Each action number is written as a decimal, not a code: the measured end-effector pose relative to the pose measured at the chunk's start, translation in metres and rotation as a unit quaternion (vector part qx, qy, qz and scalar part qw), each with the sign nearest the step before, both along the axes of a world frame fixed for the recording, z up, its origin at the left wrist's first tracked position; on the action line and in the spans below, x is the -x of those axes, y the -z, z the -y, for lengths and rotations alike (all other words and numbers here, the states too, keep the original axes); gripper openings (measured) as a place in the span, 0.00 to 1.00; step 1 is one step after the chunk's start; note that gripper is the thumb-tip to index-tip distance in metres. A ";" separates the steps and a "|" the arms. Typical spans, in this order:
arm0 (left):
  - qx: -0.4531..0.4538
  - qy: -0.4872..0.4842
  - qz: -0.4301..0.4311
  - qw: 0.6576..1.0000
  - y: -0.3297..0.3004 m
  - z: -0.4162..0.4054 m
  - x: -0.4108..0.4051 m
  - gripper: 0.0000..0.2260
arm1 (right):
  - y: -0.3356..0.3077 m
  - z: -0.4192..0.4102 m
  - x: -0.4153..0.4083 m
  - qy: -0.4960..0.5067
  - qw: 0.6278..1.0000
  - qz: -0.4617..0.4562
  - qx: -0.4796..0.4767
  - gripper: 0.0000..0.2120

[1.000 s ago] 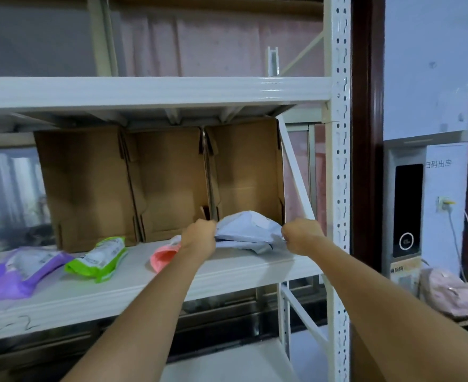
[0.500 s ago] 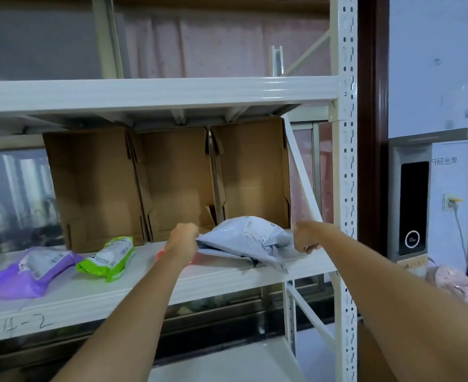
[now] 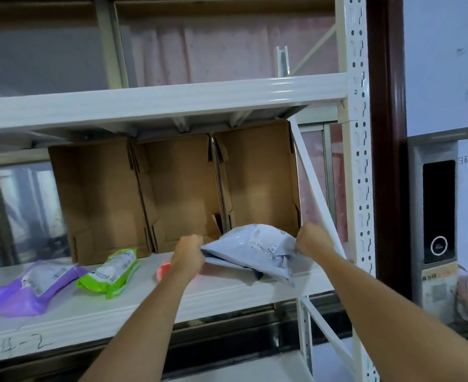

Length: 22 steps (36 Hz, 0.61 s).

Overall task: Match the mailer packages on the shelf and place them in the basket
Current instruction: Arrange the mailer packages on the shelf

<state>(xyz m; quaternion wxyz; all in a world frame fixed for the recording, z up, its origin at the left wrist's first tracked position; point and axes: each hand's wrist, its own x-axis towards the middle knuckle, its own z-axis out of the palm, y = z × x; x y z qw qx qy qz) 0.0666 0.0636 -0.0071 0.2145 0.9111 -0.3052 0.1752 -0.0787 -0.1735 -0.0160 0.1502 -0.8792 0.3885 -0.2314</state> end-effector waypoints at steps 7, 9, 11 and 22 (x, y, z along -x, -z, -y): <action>-0.034 -0.056 0.011 0.998 -0.002 0.004 -0.003 0.07 | -0.001 0.016 -0.003 0.041 0.997 0.045 0.039 0.10; -0.027 -0.052 0.006 0.998 -0.003 0.006 0.001 0.06 | -0.001 0.014 -0.003 0.045 0.997 0.032 0.055 0.10; -0.012 -0.019 -0.022 1.000 -0.002 0.008 0.004 0.07 | -0.001 0.016 -0.004 0.049 0.996 0.028 0.066 0.09; -0.084 0.038 -0.117 0.989 0.016 0.001 0.001 0.06 | 0.001 0.004 -0.024 -0.103 0.988 -0.063 -0.099 0.29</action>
